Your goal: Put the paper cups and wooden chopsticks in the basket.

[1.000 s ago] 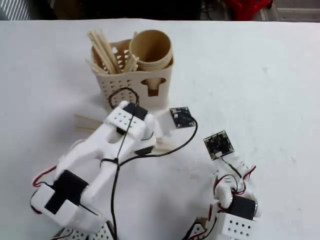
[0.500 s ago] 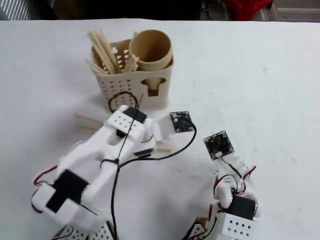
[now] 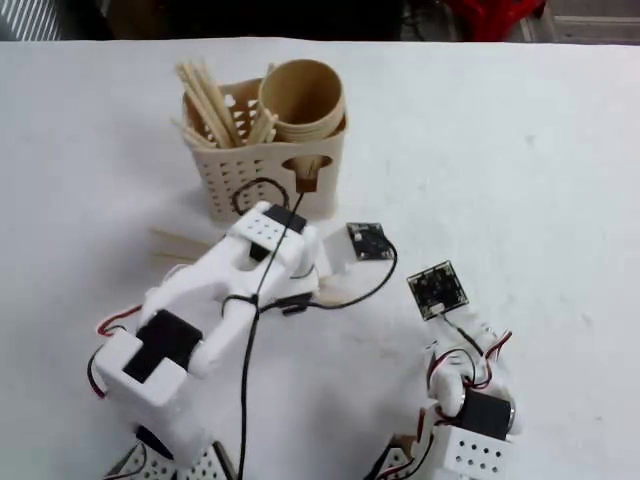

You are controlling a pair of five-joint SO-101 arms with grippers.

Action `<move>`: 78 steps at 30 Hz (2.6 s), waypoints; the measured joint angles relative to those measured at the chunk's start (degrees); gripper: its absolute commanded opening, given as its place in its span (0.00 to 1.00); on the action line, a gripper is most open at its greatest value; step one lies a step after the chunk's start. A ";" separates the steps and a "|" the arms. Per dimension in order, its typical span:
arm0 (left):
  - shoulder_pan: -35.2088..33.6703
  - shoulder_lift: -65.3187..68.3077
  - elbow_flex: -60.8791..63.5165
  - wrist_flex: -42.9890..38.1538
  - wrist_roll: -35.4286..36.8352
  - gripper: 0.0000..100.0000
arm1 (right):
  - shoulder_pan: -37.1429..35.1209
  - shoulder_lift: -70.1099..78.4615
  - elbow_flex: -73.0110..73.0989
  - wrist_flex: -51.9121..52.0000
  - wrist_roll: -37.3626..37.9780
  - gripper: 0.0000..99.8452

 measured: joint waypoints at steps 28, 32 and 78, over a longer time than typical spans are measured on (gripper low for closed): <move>-0.26 -43.34 -12.13 28.13 -1.93 0.02 | 0.00 0.00 0.00 0.00 0.00 0.02; -0.26 -49.67 -18.20 27.87 1.49 0.02 | 0.00 0.00 0.00 0.00 0.00 0.02; -20.75 -34.29 -30.95 -24.79 50.64 0.03 | 0.00 0.00 0.00 0.00 0.00 0.02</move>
